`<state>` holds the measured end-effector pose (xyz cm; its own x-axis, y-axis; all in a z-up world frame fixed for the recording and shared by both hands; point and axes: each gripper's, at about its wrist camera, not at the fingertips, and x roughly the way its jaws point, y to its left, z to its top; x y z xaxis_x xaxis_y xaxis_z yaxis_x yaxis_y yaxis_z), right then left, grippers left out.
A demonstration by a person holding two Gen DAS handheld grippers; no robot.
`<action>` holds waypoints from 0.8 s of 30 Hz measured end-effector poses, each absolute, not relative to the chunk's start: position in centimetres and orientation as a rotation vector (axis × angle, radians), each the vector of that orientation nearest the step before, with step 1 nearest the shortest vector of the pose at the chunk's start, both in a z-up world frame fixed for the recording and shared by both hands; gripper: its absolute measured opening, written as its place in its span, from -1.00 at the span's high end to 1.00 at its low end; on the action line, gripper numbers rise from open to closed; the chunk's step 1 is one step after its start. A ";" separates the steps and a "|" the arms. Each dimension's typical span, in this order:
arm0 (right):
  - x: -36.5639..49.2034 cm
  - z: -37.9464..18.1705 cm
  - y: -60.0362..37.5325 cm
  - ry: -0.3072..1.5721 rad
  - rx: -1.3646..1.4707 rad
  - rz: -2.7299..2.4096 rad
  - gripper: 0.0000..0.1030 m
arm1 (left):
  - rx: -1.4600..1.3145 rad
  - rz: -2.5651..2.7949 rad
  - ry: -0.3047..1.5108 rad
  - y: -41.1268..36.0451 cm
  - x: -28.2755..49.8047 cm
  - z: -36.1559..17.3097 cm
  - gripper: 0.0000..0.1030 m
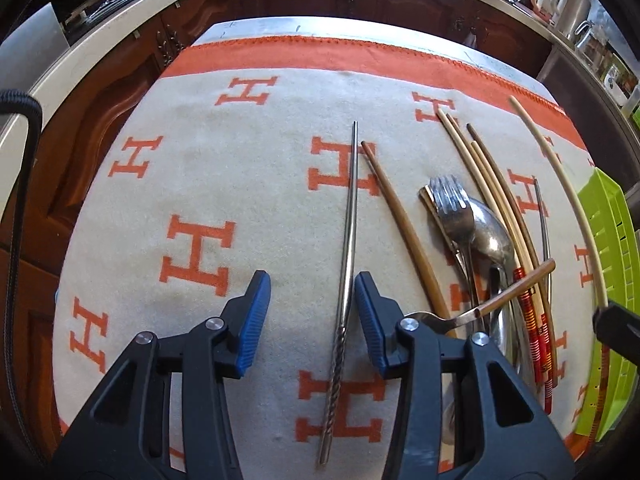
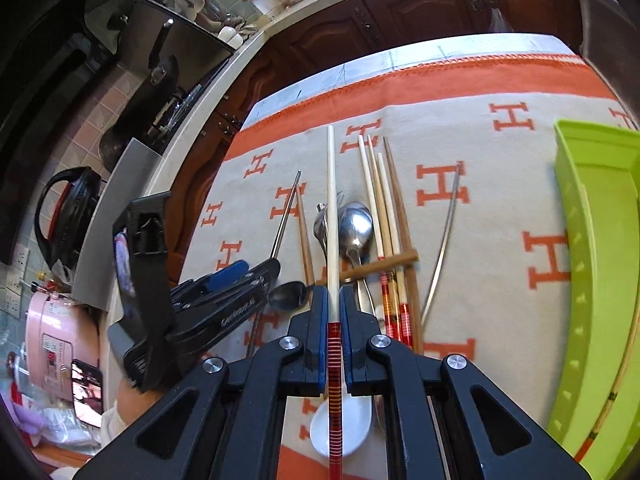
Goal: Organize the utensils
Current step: 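Grasp a white red-striped chopstick with the right tool while left tool approaches a steel chopstick, then grasp the steel chopstick with the left tool while right tool carries its chopstick toward the tray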
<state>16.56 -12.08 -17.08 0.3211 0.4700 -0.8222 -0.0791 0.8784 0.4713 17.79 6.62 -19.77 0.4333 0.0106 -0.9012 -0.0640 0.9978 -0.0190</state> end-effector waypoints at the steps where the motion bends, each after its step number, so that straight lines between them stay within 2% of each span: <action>1: 16.1 -16.9 -12.4 1.190 0.378 0.370 0.88 | -0.058 0.044 1.116 6.6 17.8 -19.8 0.21; 13: 11.9 -16.4 -15.7 1.149 0.411 0.407 0.88 | -0.191 -0.054 1.049 9.5 15.5 -19.8 0.21; 21: 11.3 -16.2 -16.9 1.123 0.409 0.424 0.88 | -0.135 -0.024 1.083 7.8 16.4 -19.8 0.21; 24: 11.4 -16.0 -17.3 1.118 0.413 0.425 0.88 | -0.030 0.018 1.081 6.4 16.7 -20.0 0.21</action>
<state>11.38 -17.32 -16.01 0.3754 0.5222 -0.7657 -0.1189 0.8465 0.5190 16.74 6.35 -20.01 0.4702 -0.0003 -0.8826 -0.0293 0.9994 -0.0159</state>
